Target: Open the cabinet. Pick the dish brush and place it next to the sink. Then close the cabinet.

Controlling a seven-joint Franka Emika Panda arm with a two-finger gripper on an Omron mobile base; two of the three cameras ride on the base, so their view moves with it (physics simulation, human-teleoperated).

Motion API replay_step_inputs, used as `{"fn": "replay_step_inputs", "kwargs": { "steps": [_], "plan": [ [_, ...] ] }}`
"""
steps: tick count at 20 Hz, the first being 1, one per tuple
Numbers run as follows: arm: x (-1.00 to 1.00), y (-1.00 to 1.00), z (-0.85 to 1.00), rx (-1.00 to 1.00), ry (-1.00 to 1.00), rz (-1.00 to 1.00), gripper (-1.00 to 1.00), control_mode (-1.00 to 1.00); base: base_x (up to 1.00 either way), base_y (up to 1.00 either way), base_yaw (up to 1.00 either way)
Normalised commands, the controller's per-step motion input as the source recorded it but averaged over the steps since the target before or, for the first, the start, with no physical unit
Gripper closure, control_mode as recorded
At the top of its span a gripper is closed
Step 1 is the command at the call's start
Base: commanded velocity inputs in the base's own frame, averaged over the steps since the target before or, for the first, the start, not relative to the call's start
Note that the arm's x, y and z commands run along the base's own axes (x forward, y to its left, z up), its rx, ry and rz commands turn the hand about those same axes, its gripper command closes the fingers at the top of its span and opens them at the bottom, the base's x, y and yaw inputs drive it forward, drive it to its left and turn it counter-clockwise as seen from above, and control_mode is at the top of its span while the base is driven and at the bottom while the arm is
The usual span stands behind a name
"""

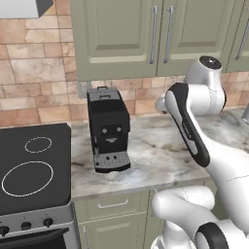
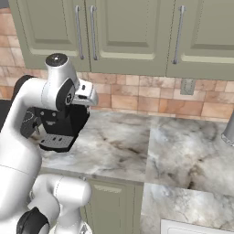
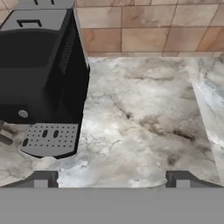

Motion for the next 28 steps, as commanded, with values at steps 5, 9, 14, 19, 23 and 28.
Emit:
{"fn": "replay_step_inputs", "kwargs": {
  "steps": [5, 9, 14, 19, 23, 28],
  "plan": [
    [0.00, 0.00, 0.23, 0.00, -0.05, 0.00, -1.00, -1.00, 0.00, 0.00, 0.00],
    [0.00, -0.01, 0.17, 0.00, 0.00, 0.00, -1.00, -1.00, 0.00, 0.00, 0.00],
    [0.00, -0.01, 0.19, 0.00, 0.00, 0.00, -1.00, -1.00, 0.00, 0.00, 0.00],
    [-0.01, 0.00, 0.19, 0.00, 0.00, 0.00, -1.00, -1.00, 0.00, 0.00, 0.00],
    [-0.04, -0.01, 0.17, 0.00, 0.00, 0.00, -1.00, -1.00, 0.00, 0.00, 0.00],
    [0.00, 0.00, 0.18, 0.00, 0.00, 0.00, -1.00, -1.00, 0.00, 0.00, 0.00]
  ]
}}
